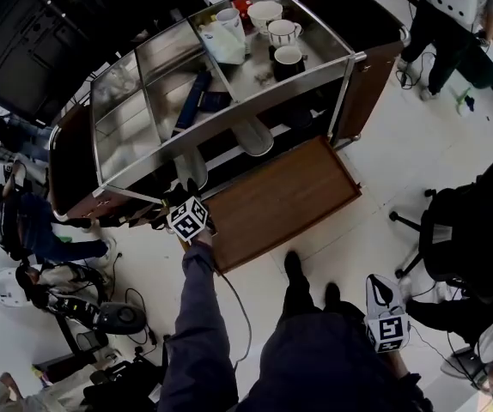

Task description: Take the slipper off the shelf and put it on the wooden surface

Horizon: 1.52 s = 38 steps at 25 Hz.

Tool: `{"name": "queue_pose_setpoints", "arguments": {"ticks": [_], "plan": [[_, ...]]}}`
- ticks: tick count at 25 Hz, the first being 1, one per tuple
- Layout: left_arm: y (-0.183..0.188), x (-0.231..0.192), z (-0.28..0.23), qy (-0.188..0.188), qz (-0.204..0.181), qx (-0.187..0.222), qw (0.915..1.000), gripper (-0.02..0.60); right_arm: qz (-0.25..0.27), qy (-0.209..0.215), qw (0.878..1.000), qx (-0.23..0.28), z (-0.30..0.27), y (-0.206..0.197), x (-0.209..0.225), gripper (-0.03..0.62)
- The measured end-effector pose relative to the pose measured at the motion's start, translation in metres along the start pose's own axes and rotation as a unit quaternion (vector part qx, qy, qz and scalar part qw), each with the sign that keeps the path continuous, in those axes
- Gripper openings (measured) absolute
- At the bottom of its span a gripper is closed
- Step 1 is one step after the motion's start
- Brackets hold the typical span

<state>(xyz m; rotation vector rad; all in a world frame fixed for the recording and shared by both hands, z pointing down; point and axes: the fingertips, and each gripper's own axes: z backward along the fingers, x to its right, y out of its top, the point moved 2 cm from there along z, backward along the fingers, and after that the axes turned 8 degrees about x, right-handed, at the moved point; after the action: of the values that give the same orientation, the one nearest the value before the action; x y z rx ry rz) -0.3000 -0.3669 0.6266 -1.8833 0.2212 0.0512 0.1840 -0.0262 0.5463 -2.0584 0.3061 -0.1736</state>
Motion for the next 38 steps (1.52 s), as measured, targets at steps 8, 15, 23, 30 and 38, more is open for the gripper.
{"name": "queue_pose_setpoints", "arguments": {"ticks": [8,15,23,30,38], "plan": [[-0.063,0.129,0.233,-0.097,-0.076,-0.010,0.9923,0.156,0.011,0.065,0.997,0.034,0.051,-0.025,0.017,-0.002],[-0.122,0.246,0.448,-0.148,-0.025,-0.035,0.9881,0.121,0.036,0.142,0.988,0.048,0.094,-0.077,0.031,-0.002],[-0.155,0.302,0.560,-0.231,-0.083,-0.048,0.9682,0.092,0.072,0.226,0.969,0.064,0.104,-0.082,-0.019,-0.002],[-0.138,0.259,0.588,-0.180,-0.062,0.003,0.9817,0.092,0.125,0.293,0.942,0.101,0.124,-0.061,-0.099,-0.002],[-0.159,0.230,0.644,-0.227,-0.049,0.016,0.9724,0.089,0.153,0.260,0.948,0.099,0.187,-0.076,-0.144,-0.003]]}}
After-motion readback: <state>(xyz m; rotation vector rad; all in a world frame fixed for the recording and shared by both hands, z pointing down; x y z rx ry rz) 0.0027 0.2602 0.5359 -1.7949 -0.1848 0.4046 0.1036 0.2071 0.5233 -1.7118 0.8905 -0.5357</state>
